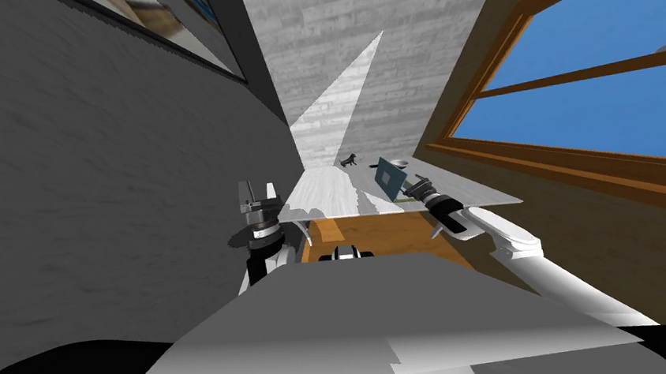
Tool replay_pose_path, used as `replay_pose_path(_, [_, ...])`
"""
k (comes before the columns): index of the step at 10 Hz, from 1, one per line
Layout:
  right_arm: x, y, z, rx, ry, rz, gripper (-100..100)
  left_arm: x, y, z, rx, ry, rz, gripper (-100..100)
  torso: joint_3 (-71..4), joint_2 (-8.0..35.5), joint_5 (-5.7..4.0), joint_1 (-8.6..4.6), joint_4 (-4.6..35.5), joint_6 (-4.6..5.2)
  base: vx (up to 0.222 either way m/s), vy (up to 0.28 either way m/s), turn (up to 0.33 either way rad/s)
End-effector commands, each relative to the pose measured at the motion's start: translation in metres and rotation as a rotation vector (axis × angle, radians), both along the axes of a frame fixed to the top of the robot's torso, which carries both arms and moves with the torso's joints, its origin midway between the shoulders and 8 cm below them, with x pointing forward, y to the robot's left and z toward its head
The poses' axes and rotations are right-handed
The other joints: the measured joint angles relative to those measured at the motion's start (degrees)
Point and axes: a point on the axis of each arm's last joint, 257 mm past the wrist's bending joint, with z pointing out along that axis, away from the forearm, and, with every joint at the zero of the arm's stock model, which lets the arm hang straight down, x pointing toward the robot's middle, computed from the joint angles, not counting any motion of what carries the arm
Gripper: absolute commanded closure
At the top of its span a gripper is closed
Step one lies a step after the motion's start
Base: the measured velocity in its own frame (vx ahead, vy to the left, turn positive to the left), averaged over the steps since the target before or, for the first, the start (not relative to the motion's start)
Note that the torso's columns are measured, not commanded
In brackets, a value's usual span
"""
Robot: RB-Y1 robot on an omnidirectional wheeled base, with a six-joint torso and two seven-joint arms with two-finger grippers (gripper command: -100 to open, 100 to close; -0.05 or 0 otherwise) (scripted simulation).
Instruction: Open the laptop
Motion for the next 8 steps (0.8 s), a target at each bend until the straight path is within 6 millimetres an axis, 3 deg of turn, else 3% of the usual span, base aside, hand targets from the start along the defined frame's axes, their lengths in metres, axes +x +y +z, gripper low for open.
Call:
replay_pose_path(1, [0.005, -0.026, 0.006, -0.149, 0.007, -0.041, -100, 0.0, 0.0, 0.0, 0.0, 0.0, 0.0, 0, -0.01, -0.03, 0.03, 0.12, -0.01, 0.0, 0.029, 0.133, -0.041])
replay_pose_path(4, [0.004, -0.028, 0.007, -0.156, 0.007, -0.043, -100, 0.0, 0.0, 0.0, 0.0, 0.0, 0.0, 0, -0.04, -0.06, 0.05, 0.08, -0.02, -0.01, 0.013, 0.081, -0.015])
replay_pose_path(5, [0.004, -0.028, 0.007, -0.155, 0.007, -0.043, 100, 0.0, 0.0, 0.0, 0.0, 0.0, 0.0, 0, -0.02, -0.04, -0.03, -0.08, -0.01, 0.0, 0.001, 0.007, -0.005])
replay_pose_path(8, [0.011, -0.039, 0.007, -0.002, 0.01, -0.053, 100, 0.0, 0.0, 0.0, 0.0, 0.0, 0.0, 0, -0.07, -0.12, -0.03, -0.05, -0.05, -0.03, -0.032, -0.07, 0.039])
